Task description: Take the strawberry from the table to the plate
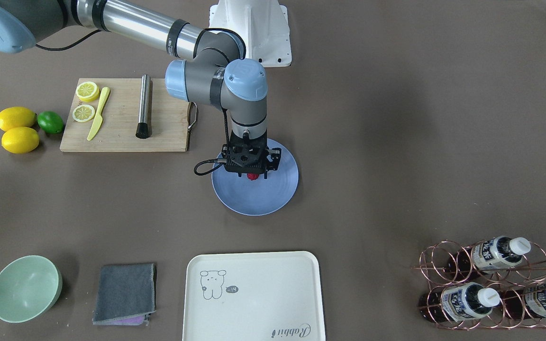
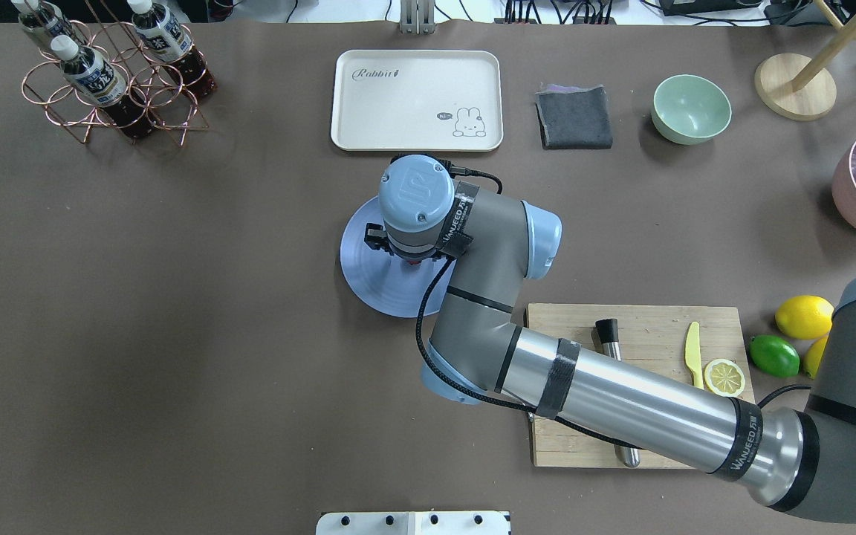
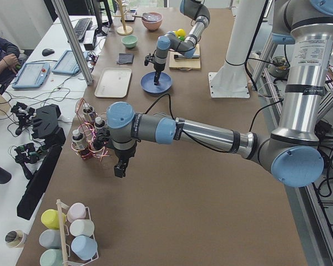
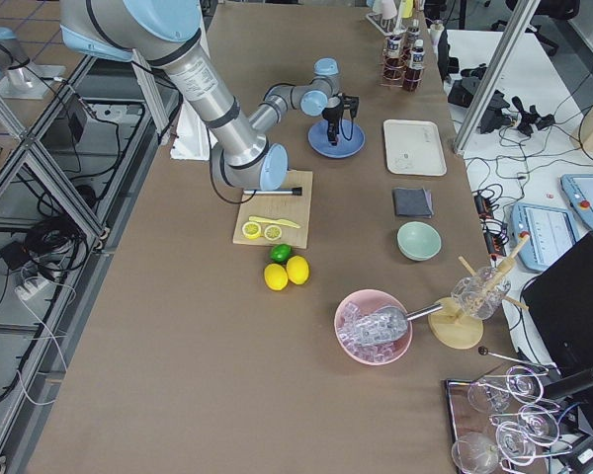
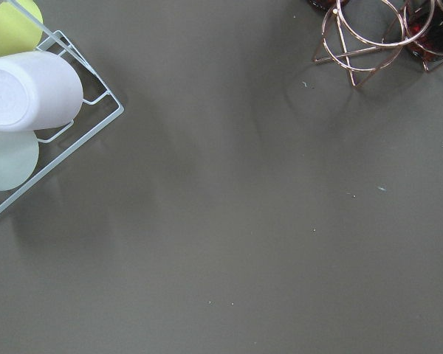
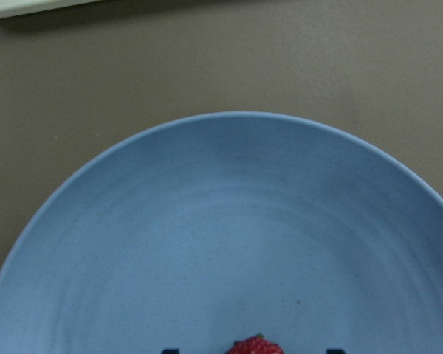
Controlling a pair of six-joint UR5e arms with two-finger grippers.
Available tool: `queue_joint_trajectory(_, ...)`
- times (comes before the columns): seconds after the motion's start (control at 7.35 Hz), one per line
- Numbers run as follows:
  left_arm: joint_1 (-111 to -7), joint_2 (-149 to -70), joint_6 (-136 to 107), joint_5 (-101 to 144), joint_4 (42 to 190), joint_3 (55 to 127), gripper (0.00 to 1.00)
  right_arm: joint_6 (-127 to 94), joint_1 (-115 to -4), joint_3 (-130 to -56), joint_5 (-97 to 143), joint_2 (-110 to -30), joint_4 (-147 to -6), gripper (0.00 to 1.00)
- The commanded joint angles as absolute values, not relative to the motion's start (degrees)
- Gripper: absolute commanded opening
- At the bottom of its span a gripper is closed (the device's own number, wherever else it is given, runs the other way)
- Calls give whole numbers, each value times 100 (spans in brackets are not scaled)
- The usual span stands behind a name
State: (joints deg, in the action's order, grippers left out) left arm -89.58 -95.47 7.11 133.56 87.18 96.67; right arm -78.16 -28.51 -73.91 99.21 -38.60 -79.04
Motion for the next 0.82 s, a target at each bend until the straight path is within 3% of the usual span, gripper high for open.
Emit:
queue_joint_trajectory(0.0, -8965, -9536, 703, 13385, 8710, 9659, 98, -7717, -3084, -7601, 10036, -3850, -7945, 100)
queue_joint_trajectory(0.27, -9157, -9536, 703, 13368, 8684, 9563, 98, -7254, -3601, -7742, 10580, -3980, -8085, 100)
queue_joint_trajectory(0.68, -9220, -9132, 703, 13403, 8745, 9597, 98, -5526, -4785, -9319, 11449, -5171, -9278, 100)
